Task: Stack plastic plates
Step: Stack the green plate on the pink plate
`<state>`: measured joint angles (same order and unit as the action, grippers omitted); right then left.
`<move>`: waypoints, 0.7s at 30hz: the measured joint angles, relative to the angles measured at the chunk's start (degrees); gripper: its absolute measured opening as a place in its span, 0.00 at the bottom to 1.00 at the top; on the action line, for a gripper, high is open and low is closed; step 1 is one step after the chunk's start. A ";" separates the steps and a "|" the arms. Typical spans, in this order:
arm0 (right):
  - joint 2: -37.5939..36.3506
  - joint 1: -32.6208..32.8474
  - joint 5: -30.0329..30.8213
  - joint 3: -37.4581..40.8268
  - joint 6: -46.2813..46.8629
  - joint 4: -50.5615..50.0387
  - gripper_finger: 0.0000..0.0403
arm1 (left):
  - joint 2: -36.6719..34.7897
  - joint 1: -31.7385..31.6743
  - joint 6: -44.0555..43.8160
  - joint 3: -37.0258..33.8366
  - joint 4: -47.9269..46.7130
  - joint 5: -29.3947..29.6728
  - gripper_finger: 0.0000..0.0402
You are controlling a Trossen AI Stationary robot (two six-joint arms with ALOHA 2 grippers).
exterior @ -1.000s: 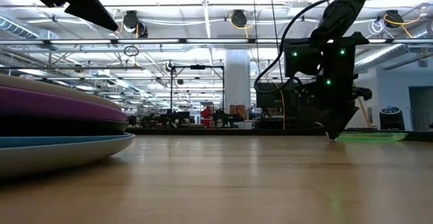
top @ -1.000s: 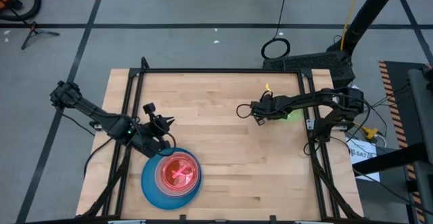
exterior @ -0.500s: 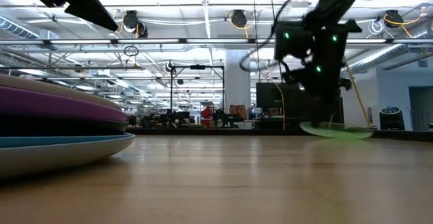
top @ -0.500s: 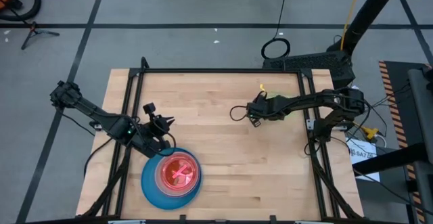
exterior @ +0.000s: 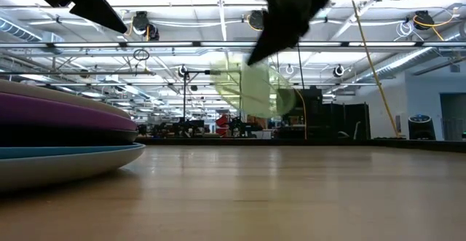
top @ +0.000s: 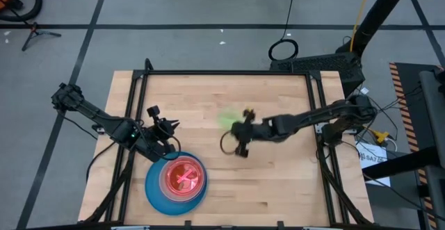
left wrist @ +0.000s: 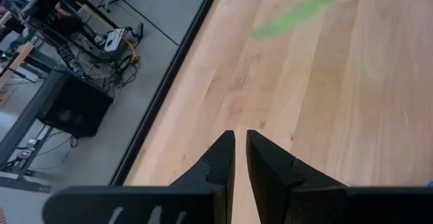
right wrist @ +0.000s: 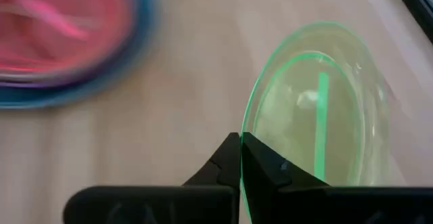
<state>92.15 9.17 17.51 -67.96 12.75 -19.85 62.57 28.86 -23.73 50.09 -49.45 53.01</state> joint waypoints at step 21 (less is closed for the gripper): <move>29.68 13.48 -6.09 -35.20 -31.80 -3.51 0.00 | 0.00 -0.02 -2.06 0.02 0.02 -0.02 0.12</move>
<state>121.83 22.65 11.42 -103.16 -19.05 -23.35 62.57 28.84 -25.78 50.11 -49.43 52.99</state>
